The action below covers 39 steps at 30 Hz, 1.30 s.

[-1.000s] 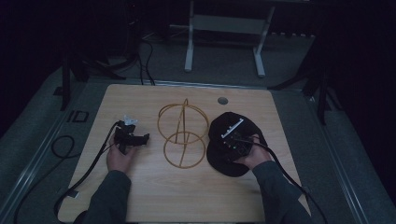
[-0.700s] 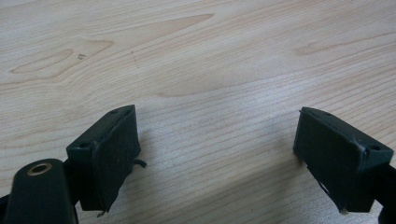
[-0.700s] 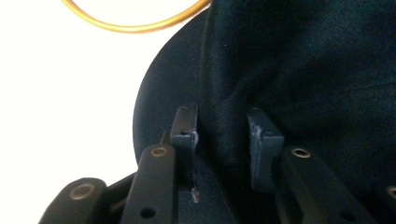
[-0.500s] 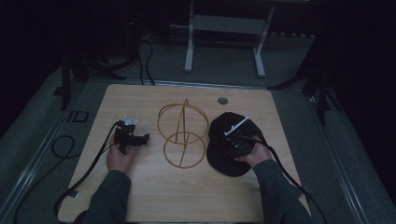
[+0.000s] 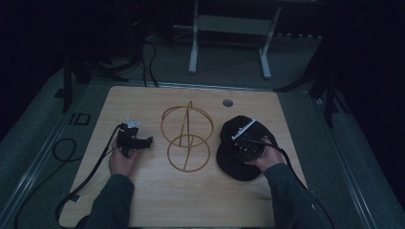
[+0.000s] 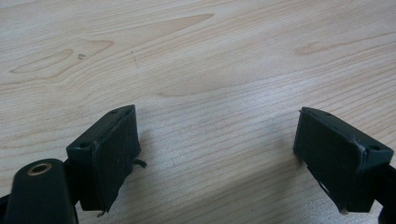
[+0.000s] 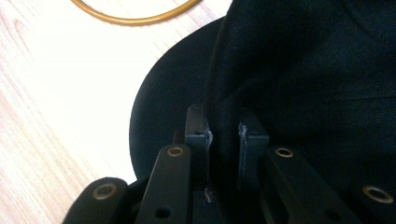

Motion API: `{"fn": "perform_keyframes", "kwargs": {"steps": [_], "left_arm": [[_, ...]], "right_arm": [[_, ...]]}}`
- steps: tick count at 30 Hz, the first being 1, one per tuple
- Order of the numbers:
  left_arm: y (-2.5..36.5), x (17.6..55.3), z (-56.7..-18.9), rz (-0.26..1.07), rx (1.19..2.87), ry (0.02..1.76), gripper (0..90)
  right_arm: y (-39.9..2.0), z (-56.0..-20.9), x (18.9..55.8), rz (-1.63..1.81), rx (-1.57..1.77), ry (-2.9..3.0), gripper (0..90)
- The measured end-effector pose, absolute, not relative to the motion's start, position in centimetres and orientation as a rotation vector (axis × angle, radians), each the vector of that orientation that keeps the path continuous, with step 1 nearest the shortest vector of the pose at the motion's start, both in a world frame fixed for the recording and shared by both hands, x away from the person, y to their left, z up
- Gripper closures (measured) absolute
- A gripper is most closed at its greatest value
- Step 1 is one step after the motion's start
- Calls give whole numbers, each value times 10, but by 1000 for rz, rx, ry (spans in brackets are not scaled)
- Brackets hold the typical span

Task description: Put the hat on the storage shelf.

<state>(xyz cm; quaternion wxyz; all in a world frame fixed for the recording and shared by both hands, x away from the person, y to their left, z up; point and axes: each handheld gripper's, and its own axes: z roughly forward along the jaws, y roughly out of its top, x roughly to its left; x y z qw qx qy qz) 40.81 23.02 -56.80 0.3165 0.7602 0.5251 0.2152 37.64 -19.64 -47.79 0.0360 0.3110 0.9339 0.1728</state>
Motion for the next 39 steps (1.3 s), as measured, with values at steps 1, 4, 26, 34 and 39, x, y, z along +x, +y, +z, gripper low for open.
{"fn": "perform_keyframes", "kwargs": {"steps": [1, 4, 26, 34, 39], "left_arm": [[230, 408, -568, 567, 2002, 1383, 139], [230, 408, -568, 567, 2002, 1382, 138], [230, 408, -568, 567, 2001, 1382, 138], [230, 408, -568, 567, 2001, 1383, 139], [230, 408, -568, 568, 2001, 1384, 139]], "right_arm": [[-197, -475, 376, 528, 945, 2867, 789], [-197, -472, 375, 521, 946, 2866, 789], [-198, -443, 374, 500, 888, 2821, 789], [-202, -427, 374, 523, 873, 2800, 789], [-204, -416, 373, 552, 867, 2780, 790]]}}
